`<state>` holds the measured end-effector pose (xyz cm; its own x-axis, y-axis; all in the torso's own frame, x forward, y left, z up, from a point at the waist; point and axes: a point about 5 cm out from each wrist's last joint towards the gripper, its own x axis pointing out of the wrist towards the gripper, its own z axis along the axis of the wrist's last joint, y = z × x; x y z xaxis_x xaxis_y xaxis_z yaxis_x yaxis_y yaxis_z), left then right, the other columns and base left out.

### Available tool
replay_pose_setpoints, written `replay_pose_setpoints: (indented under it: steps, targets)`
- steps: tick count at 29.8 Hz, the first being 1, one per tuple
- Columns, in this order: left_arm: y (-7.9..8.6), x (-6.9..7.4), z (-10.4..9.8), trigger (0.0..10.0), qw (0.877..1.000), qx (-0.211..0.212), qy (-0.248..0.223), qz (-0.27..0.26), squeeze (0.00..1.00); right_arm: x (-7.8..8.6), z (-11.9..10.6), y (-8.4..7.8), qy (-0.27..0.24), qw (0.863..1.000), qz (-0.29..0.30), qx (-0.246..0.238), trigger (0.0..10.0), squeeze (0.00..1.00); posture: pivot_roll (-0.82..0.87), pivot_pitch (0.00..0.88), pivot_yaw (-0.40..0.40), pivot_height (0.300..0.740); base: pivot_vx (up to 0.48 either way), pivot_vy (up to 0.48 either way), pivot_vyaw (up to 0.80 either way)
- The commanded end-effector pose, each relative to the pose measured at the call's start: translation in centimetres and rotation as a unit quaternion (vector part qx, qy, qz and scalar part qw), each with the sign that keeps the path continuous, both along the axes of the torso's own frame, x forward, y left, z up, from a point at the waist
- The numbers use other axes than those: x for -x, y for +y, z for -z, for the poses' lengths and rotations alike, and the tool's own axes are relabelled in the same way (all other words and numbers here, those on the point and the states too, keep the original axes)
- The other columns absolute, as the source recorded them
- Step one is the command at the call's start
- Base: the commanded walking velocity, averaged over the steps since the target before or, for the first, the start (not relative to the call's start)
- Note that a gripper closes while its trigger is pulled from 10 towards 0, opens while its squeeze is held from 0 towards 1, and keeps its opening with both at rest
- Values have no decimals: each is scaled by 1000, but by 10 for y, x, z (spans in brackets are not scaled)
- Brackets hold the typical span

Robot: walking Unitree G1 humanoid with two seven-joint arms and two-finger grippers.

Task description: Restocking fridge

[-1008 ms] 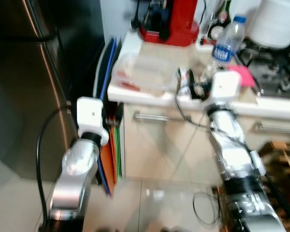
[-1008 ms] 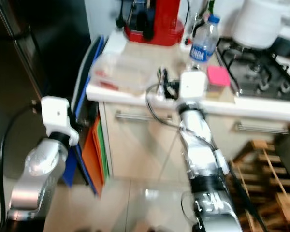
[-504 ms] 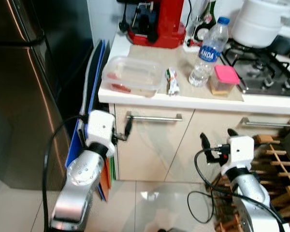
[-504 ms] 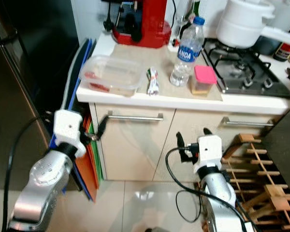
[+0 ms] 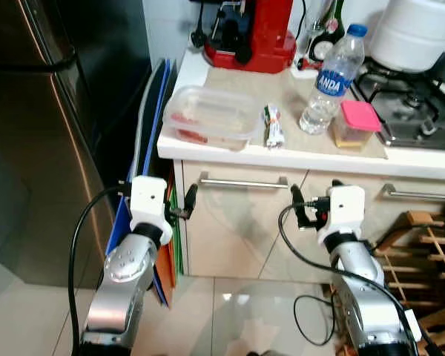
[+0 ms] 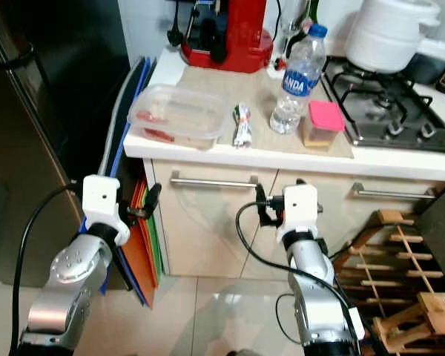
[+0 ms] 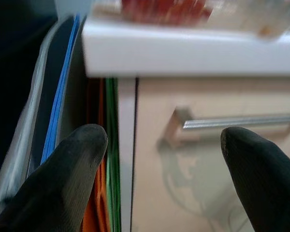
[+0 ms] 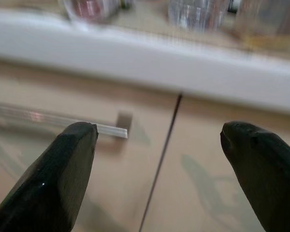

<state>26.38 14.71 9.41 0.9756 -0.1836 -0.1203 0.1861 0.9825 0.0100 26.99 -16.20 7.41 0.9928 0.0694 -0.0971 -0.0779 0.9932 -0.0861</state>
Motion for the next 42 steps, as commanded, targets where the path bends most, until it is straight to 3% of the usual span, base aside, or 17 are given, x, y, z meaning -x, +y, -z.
replay_pose_setpoints:
  steps: [1, 4, 12, 15, 17, 19, 31, 37, 42]
  targets:
    - [-1, 2, 0, 10000, 1000, 5, -2, 5, 0, 0, 0, -3, 4, 1000, -4, -5, 10000, 0, 36, 0, -27, 740, 0, 0, 0]
    - [-2, 3, -1, 10000, 1000, 7, -5, 3, 0, 4, 3, -3, 11, 999, -7, -33, 10000, 0, 42, 0, -30, 740, -91, 0, 0]
    - [-2, 0, -5, 10000, 1000, 11, -14, 8, 0, 2, 3, 0, 2, 999, -12, -36, 10000, 0, 45, 0, -25, 740, -375, 0, 0]
    - [-2, -1, -5, 10000, 1000, 13, -15, 9, 0, 2, 2, 1, -4, 998, -15, -54, 10000, 0, 44, 0, -25, 740, -414, 0, 0]
    - [-3, -2, -6, 10000, 1000, 16, -16, 11, 0, 6, 1, 5, -4, 994, -28, -103, 10000, 0, 43, 0, -25, 740, -416, 0, 0]
    - [-3, -2, -6, 10000, 1000, 16, -17, 12, 0, 7, 3, 4, 1, 994, -26, -109, 10000, 0, 42, 0, -26, 740, -418, 0, 0]
    - [-3, -7, -8, 10000, 1000, 11, -23, 16, 0, 7, 7, 3, 7, 995, -22, -92, 10000, 0, 39, 0, -24, 740, -402, 0, 0]
    - [-6, -5, -8, 10000, 999, 0, -29, 30, 0, 5, 7, 1, 7, 997, -21, -80, 10000, 0, 39, 0, -23, 740, 0, 0, 0]
    - [-5, -6, -8, 10000, 999, 6, -27, 27, 0, 4, 7, 1, 4, 997, -21, -69, 10000, 0, 36, 0, -22, 740, 0, -474, 0]
